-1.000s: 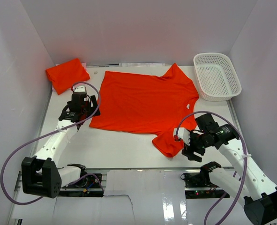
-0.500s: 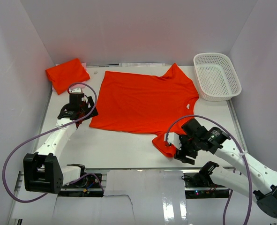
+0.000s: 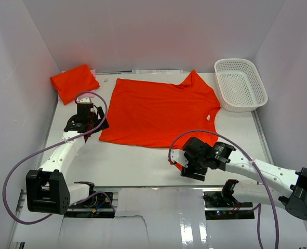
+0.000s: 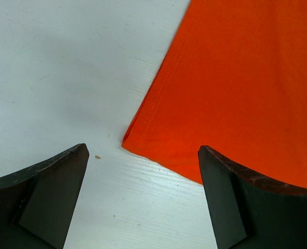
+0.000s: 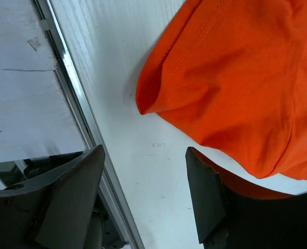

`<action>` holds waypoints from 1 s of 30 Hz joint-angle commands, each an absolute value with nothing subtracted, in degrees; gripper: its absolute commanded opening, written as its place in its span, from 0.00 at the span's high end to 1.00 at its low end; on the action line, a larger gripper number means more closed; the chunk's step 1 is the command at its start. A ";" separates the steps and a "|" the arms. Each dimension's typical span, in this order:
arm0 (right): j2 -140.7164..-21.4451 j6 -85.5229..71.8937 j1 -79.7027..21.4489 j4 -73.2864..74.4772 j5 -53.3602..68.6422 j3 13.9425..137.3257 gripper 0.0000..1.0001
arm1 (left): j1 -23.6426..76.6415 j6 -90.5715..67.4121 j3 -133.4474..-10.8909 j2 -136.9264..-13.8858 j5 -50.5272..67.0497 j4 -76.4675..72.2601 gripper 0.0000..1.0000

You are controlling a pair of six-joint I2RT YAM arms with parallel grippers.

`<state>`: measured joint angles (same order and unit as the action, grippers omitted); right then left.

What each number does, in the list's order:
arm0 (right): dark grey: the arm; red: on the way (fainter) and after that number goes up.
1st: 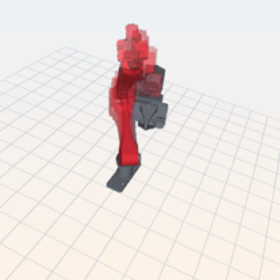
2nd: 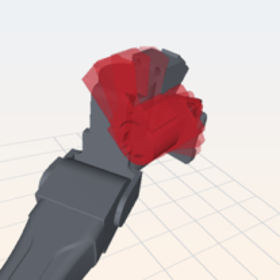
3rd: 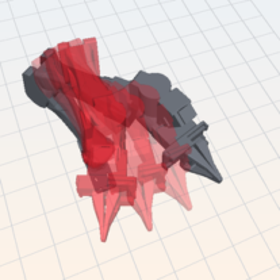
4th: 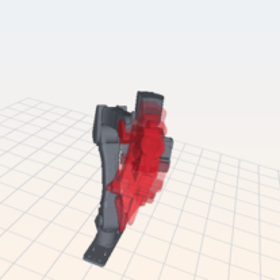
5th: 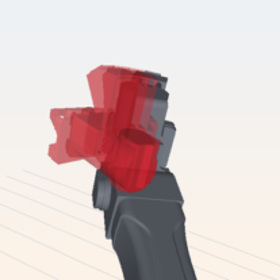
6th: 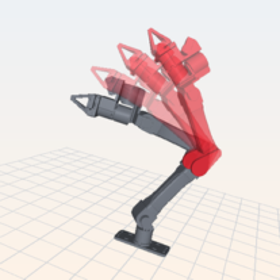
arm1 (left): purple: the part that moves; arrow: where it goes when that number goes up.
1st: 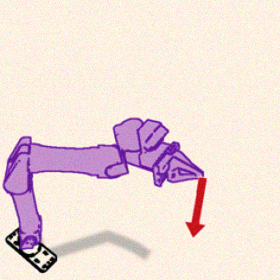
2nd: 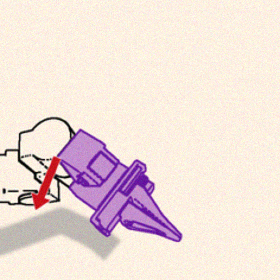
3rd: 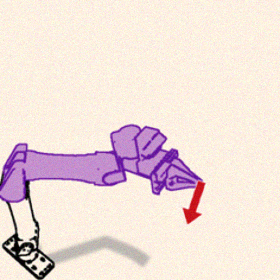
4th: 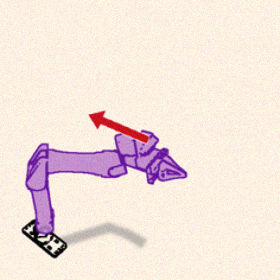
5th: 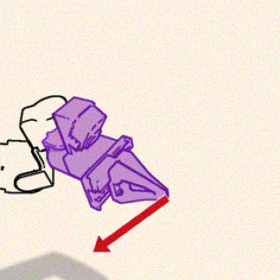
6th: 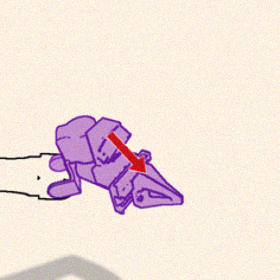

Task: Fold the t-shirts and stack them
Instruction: Flatten out the tshirt

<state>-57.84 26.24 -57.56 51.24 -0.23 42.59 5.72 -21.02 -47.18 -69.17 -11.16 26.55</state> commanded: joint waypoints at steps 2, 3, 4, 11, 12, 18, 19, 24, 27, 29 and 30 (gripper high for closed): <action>-61.07 25.58 -59.85 48.51 -3.08 44.30 0.30 | 5.27 -21.88 -46.67 -68.64 -10.90 26.10 0.02; -62.04 25.49 -60.03 49.04 -2.82 44.30 0.32 | 5.36 -21.97 -46.67 -68.82 -10.81 26.10 0.02; -63.96 25.31 -60.90 49.04 -3.07 44.12 0.32 | 5.36 -21.97 -46.67 -68.99 -10.72 26.02 0.02; -70.92 25.75 -62.05 48.60 -4.04 45.08 0.34 | 5.36 -21.71 -46.49 -68.73 -11.42 25.93 0.02; -71.45 26.01 -62.05 48.60 -3.96 45.35 0.34 | 5.36 -21.71 -46.49 -68.73 -11.51 25.93 0.02; -75.05 26.10 -62.05 47.55 -3.34 48.24 0.32 | 5.36 -21.62 -46.58 -69.08 -10.81 25.66 0.02; -75.67 26.19 -62.05 47.46 -3.08 48.60 0.32 | 5.36 -21.62 -46.58 -69.17 -10.72 25.58 0.02; -78.66 25.31 -62.05 46.32 -1.23 50.53 0.33 | 5.27 -21.09 -46.84 -69.52 -10.63 25.49 0.02; -80.50 24.52 -62.05 46.23 -1.76 50.71 0.33 | 5.36 -21.01 -46.85 -69.70 -10.64 25.40 0.02; -81.12 24.00 -62.05 46.76 -1.76 50.80 0.32 | 5.27 -20.92 -46.85 -69.70 -10.55 25.40 0.02; -81.12 23.73 -62.05 47.02 -2.02 50.80 0.32 | 5.27 -20.92 -46.85 -69.78 -10.55 25.40 0.02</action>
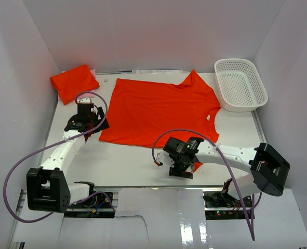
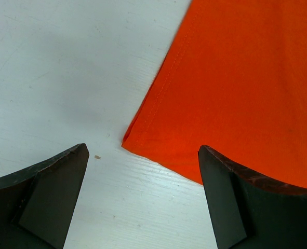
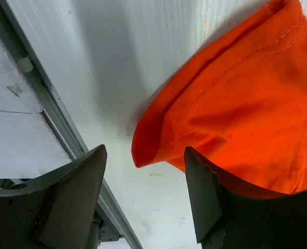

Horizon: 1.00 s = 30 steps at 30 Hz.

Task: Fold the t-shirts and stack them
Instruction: Flatten out the tshirt, then grap the side of the flattened tshirt closest away from the robot with both arms

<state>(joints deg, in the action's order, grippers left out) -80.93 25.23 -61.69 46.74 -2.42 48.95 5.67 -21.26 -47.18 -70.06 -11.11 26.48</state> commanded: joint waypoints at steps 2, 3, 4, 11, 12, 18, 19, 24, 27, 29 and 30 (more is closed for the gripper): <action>-81.21 23.21 -62.05 47.46 -3.07 50.54 0.32 | 5.36 -21.00 -46.84 -69.70 -10.46 25.49 0.02; -81.21 23.12 -62.05 47.72 -3.51 50.28 0.32 | 5.36 -21.01 -46.76 -69.70 -10.37 25.49 0.02; -81.30 22.94 -62.05 47.90 -3.78 50.19 0.32 | 5.36 -21.01 -46.76 -69.78 -10.37 25.40 0.02; -81.74 21.71 -62.05 48.43 -5.53 49.83 0.32 | 5.27 -20.92 -47.02 -70.14 -9.84 25.22 0.02; -81.91 21.71 -62.14 48.43 -5.97 49.66 0.32 | 5.36 -20.92 -46.93 -70.14 -9.84 25.22 0.02; -82.70 21.27 -61.96 49.31 -7.56 48.34 0.39 | 5.36 -20.83 -46.76 -69.87 -9.76 25.22 0.02; -82.88 21.27 -61.79 49.31 -8.52 48.17 0.39 | 5.36 -20.74 -46.76 -69.87 -9.84 25.22 0.02; -83.76 21.27 -61.17 49.75 -7.21 47.73 0.44 | 5.36 -20.74 -46.76 -70.05 -9.67 25.22 0.02; -84.28 21.62 -61.26 49.40 -6.94 47.29 0.44 | 5.36 -20.74 -47.02 -70.31 -9.58 25.22 0.02; -84.46 21.62 -61.17 49.39 -6.42 47.28 0.52 | 5.36 -20.74 -46.93 -70.40 -9.58 25.22 0.02; -84.46 21.62 -61.17 49.39 -5.89 47.37 0.53 | 5.36 -20.66 -46.93 -70.40 -9.58 25.31 0.02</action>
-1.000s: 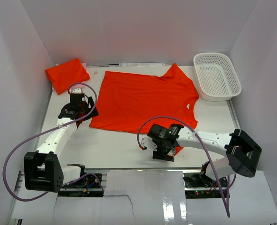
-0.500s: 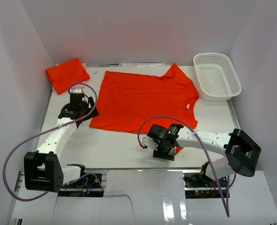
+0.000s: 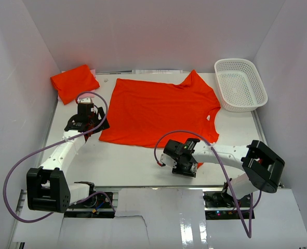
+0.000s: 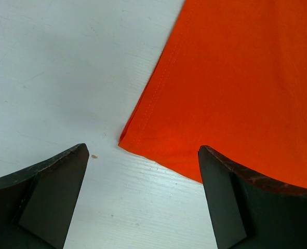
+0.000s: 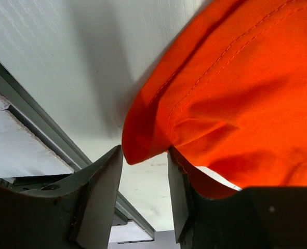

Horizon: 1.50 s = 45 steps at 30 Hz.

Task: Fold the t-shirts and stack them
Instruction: Grap the side of the flattened tshirt closest away from the robot with both arms

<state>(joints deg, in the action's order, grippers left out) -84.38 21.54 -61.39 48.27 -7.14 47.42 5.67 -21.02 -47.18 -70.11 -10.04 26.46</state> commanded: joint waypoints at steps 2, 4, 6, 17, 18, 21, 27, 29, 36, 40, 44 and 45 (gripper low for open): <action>-84.72 21.62 -61.17 49.48 -5.36 47.37 0.54 | 5.36 -20.74 -46.85 -70.49 -9.58 25.23 0.02; -85.08 21.80 -61.17 49.31 -4.66 47.29 0.53 | 5.36 -20.74 -46.85 -70.49 -9.67 25.31 0.02; -85.17 21.88 -61.17 49.31 -4.92 47.81 0.53 | 5.36 -20.74 -46.93 -70.58 -9.67 25.31 0.02; -85.87 21.71 -61.26 49.04 -3.61 49.75 0.60 | 5.36 -20.66 -46.67 -70.58 -9.58 25.31 0.02; -85.96 21.71 -61.17 49.04 -3.52 49.83 0.70 | 5.36 -20.65 -46.76 -70.75 -9.58 25.49 0.02; -86.13 21.80 -61.26 48.78 -3.78 50.01 0.74 | 5.36 -20.92 -46.76 -71.37 -10.10 26.01 0.02; -84.64 21.80 -61.17 48.86 -2.73 51.59 0.92 | 5.36 -22.41 -47.72 -72.42 -12.39 28.73 0.02; -83.15 22.32 -61.17 49.83 -2.03 52.38 0.92 | 5.36 -23.11 -48.51 -73.47 -12.22 30.92 0.02; -78.76 23.82 -59.15 56.24 2.20 55.63 0.92 | 5.27 -28.47 -51.24 -74.18 -8.80 35.59 0.02; -77.78 24.52 -57.93 57.57 2.02 55.28 0.92 | 5.36 -31.71 -50.71 -76.28 -8.26 36.30 0.02; -76.91 25.49 -56.34 58.01 1.93 54.76 0.92 | 5.27 -35.67 -50.45 -79.54 -7.39 37.18 0.02; -76.73 25.66 -55.99 58.01 2.11 54.67 0.92 | 5.36 -36.47 -50.19 -80.32 -7.21 37.00 0.02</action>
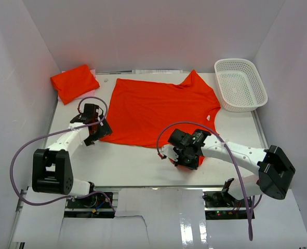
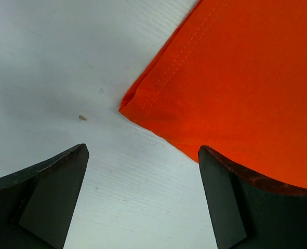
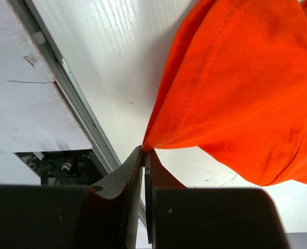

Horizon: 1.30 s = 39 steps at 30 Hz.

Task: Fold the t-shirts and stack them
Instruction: Grap the side of the flattened tshirt closest away from the robot with both arms

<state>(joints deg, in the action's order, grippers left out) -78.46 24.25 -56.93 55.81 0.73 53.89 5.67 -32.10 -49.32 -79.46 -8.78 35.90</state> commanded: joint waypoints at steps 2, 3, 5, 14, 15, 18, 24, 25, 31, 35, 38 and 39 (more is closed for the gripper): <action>-76.90 26.19 -55.11 58.10 2.46 54.49 0.92 | 5.36 -38.22 -48.96 -80.95 -6.95 36.22 0.02; -77.08 26.28 -54.85 58.10 2.46 54.49 0.92 | 5.36 -38.93 -48.52 -81.56 -7.12 35.95 0.02; -77.17 26.54 -54.58 58.10 2.90 54.58 0.92 | 5.27 -40.33 -47.46 -81.83 -7.82 35.07 0.02; -76.91 26.89 -54.05 58.36 3.34 55.02 0.92 | 5.36 -43.06 -45.44 -83.06 -9.58 31.65 0.08; -76.99 26.89 -53.97 58.36 3.43 55.02 0.92 | 5.27 -43.94 -45.09 -82.88 -10.02 30.34 0.10; -76.90 27.07 -53.79 58.45 3.60 54.76 0.92 | 5.27 -44.73 -44.21 -82.09 -10.63 28.31 0.13; -76.82 27.16 -53.70 58.62 3.60 54.49 0.92 | 4.92 -46.32 -44.91 -82.88 -11.07 27.86 0.14; -76.82 27.16 -53.70 58.71 3.52 54.49 0.92 | 4.75 -46.84 -44.83 -82.88 -11.16 27.77 0.14; -76.82 27.33 -53.44 58.71 3.60 54.14 0.92 | 3.69 -47.64 -43.95 -81.74 -11.43 26.90 0.17; -76.73 27.42 -53.26 58.80 3.69 54.14 0.92 | 2.64 -48.07 -43.59 -82.26 -10.81 26.11 0.23; -76.64 27.51 -53.26 58.89 3.60 54.14 0.92 | 2.03 -48.43 -43.24 -82.27 -10.72 25.58 0.30; -76.64 27.51 -53.17 58.89 3.69 54.23 0.92 | 1.85 -48.69 -43.24 -82.35 -10.64 25.40 0.32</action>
<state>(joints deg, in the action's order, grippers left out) -78.32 26.70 -53.58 57.12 2.83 53.89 2.66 -47.75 -43.86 -83.26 -10.26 26.85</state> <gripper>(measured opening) 0.083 0.693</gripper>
